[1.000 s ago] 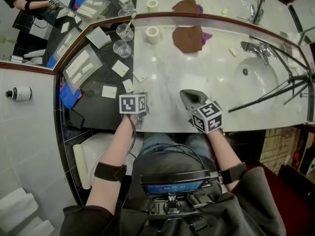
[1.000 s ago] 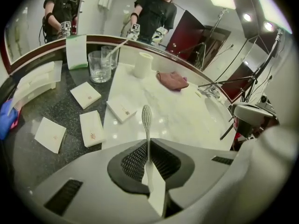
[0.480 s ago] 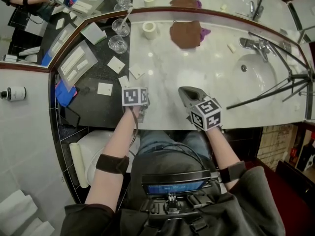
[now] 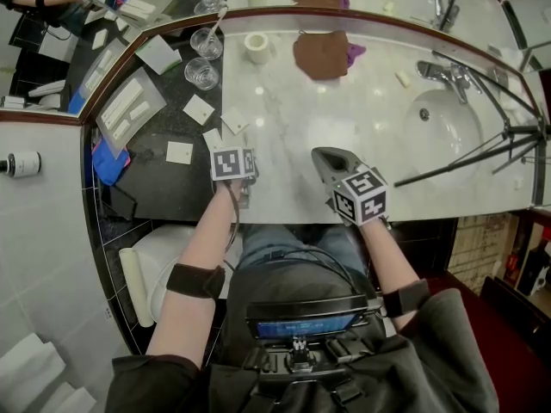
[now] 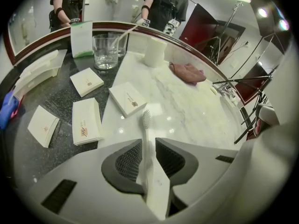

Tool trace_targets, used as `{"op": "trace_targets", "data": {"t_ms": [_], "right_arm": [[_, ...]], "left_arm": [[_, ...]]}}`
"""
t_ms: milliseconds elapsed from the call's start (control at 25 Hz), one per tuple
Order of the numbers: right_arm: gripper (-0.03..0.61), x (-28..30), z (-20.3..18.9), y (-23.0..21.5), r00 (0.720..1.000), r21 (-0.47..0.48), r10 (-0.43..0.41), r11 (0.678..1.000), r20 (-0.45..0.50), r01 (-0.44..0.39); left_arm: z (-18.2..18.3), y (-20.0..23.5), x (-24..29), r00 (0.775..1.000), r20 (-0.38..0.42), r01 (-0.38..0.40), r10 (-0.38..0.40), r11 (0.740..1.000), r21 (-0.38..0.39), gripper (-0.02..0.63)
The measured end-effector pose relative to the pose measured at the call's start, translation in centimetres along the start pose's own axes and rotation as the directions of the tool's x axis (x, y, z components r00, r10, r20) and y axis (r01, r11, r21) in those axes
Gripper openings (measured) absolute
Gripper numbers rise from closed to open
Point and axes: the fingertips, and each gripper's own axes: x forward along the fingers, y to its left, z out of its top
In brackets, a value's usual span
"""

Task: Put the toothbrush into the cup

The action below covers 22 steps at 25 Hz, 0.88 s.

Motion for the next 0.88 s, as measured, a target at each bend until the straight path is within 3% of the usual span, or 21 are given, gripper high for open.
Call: {"op": "trace_targets", "data": {"t_ms": [120,560,760,880], "right_arm": [[0.006,-0.1,0.1,0.0,1.000,-0.001,0.002,1.000,0.001,-0.002],[0.006,-0.2,0.8,0.2,1.000,-0.007,0.013,1.000,0.010,-0.013],[0.006,-0.2,2.2,0.6,0.999,-0.030,0.024,0.999,0.029,-0.023],[0.006,-0.2,3.3,0.9,0.999,-0.052,0.032,0.998,0.044,-0.030]], "left_arm": [[0.1,0.0,0.0,1.000,0.011,0.003,-0.003,1.000,-0.008,0.129],[1.9,0.1,-3.5,0.992,0.129,-0.008,0.008,1.000,0.000,0.129],[3.2,0.3,-6.9,0.972,0.231,-0.035,0.031,0.999,0.011,0.028],[4.4,0.2,-9.3,0.948,0.318,-0.033,0.021,0.999,0.034,0.004]]}}
